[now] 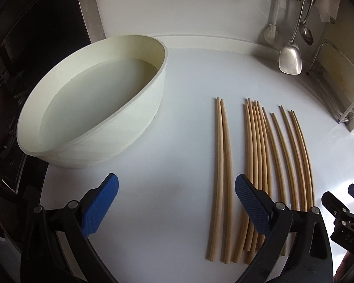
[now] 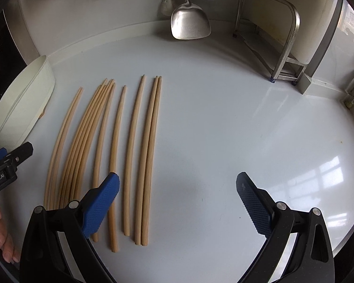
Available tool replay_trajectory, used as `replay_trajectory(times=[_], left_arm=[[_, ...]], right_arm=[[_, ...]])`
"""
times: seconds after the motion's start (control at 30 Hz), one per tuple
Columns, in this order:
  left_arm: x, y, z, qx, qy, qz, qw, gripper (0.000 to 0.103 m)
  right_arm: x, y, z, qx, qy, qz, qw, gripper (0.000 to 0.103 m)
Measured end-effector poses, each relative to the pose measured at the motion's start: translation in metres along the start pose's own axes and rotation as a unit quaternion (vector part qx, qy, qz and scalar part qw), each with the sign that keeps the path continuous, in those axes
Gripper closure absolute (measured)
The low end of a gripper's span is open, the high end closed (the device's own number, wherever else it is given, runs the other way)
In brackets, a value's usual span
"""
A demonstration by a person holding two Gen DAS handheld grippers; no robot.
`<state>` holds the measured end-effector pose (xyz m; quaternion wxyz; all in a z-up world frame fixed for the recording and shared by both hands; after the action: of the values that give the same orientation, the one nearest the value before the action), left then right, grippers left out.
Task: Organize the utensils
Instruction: 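Lower the right tool onto one chopstick and close it while the left tool grasps another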
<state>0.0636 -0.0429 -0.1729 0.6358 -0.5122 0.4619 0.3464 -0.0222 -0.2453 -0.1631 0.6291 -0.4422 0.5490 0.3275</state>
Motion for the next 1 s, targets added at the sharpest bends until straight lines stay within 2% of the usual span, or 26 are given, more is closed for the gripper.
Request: replay_trajectory(times=[0.13,0.33,0.6,0.83,1.0], left_arm=[[0.012,-0.006,0.000,0.008,0.000,0.003,1.0000,0.006],[0.037,-0.006,0.005,0.020,-0.006,0.023,0.9995,0.006],[0.039,-0.003,-0.003,0.043,-0.003,0.022,0.9988,0.006],[0.047,-0.002,0.000,0.027,0.012,0.034,0.9990,0.006],[0.050,-0.001,-0.006,0.043,-0.007,0.036,0.9984,0.006]], right_arm=[[0.015,-0.001,0.006,0.001,0.002,0.008,1.000,0.008],[0.023,-0.008,0.008,0.027,0.001,-0.002,1.000,0.008],[0.030,-0.008,0.003,0.039,0.027,-0.004,0.999,0.008],[0.032,-0.008,0.001,0.039,0.040,0.001,0.998,0.008],[0.029,-0.007,-0.001,0.042,0.040,-0.005,0.998,0.008]])
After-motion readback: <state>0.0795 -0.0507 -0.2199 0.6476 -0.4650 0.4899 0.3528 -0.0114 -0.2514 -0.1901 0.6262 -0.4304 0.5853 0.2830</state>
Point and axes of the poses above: each gripper's, at about its wrist camera, not at the fingertips, and x roughly the way its jaws point, z to its left, y to its underside, the point moved 6 cm from there along x, roughly the way its jaws point, and after that the axes turned 14 degrees about z, right-handed, at the moved point
